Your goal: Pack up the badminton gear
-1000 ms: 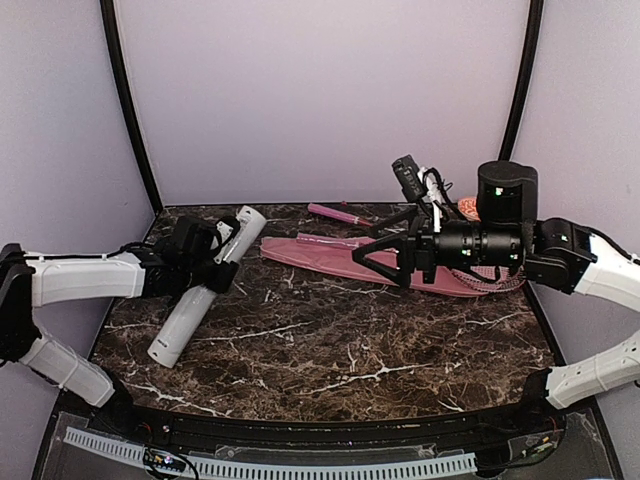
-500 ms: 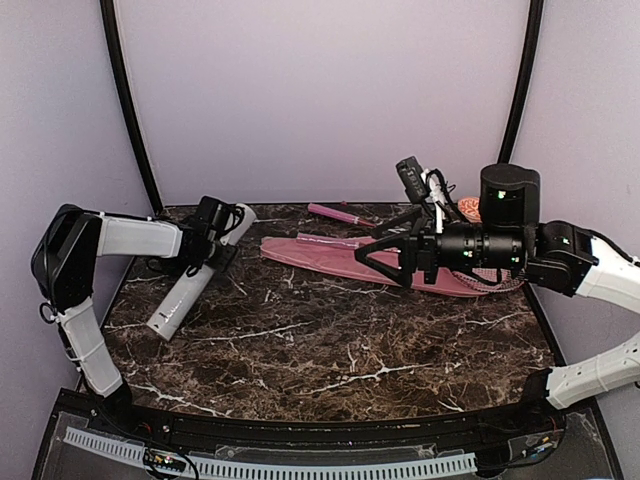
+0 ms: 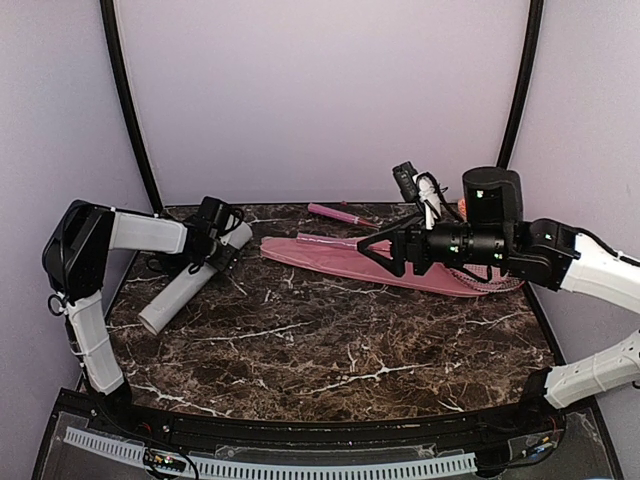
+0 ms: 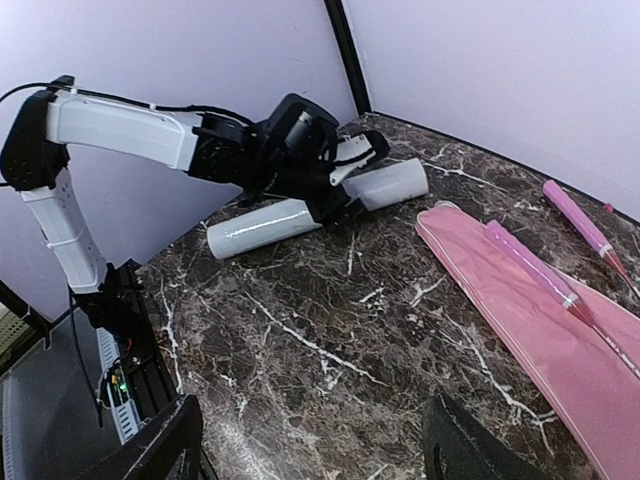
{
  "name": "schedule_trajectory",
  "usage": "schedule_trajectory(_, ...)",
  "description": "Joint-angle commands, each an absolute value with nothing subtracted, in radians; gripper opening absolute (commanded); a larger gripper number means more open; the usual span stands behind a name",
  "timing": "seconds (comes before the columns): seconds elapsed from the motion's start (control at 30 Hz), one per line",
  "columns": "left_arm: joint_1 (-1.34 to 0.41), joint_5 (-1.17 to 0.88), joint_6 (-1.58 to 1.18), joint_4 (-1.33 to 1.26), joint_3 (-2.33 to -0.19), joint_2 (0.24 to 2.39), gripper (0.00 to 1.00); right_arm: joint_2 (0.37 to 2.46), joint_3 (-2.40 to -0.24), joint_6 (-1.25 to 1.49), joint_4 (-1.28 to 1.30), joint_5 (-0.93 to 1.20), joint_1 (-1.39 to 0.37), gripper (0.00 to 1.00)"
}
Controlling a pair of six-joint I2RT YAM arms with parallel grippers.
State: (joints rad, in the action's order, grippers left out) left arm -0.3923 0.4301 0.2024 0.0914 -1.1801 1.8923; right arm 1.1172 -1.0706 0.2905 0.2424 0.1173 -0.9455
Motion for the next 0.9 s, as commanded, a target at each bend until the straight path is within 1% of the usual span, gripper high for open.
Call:
schedule_trajectory(0.0,-0.387,0.391,0.196,0.092,-1.202,1.823,0.91,1.157,-1.041,0.309,0.236,0.115,-0.881,0.74)
schedule_trajectory(0.07,-0.388,0.363,0.186,0.081,-1.191,1.787,0.91,1.189,-1.037,0.303,0.243,0.123,-0.852,0.73)
schedule_trajectory(0.2,-0.394,0.266,0.168,0.052,-1.155,1.7,0.91,1.294,-1.072,0.253,0.295,0.049,-0.812,0.69)
schedule_trajectory(0.33,-0.41,0.204,0.154,0.017,-1.121,1.614,0.91,1.424,-1.116,0.192,0.304,-0.007,-0.798,0.64)
schedule_trajectory(0.43,-0.43,0.166,0.139,0.01,-1.102,1.572,0.91,1.523,-1.161,0.17,0.285,-0.004,-0.78,0.61)
schedule_trajectory(0.53,-0.454,0.146,0.121,0.004,-1.079,1.537,0.91,1.626,-1.242,0.181,0.26,0.005,-0.745,0.6)
schedule_trajectory(0.73,-0.52,0.142,0.108,-0.014,-1.007,1.446,0.91,1.858,-1.457,0.302,0.236,0.104,-0.592,0.59)
schedule_trajectory(0.87,-0.535,0.143,0.089,-0.023,-0.968,1.4,0.91,2.042,-1.659,0.376,0.27,0.164,-0.506,0.64)
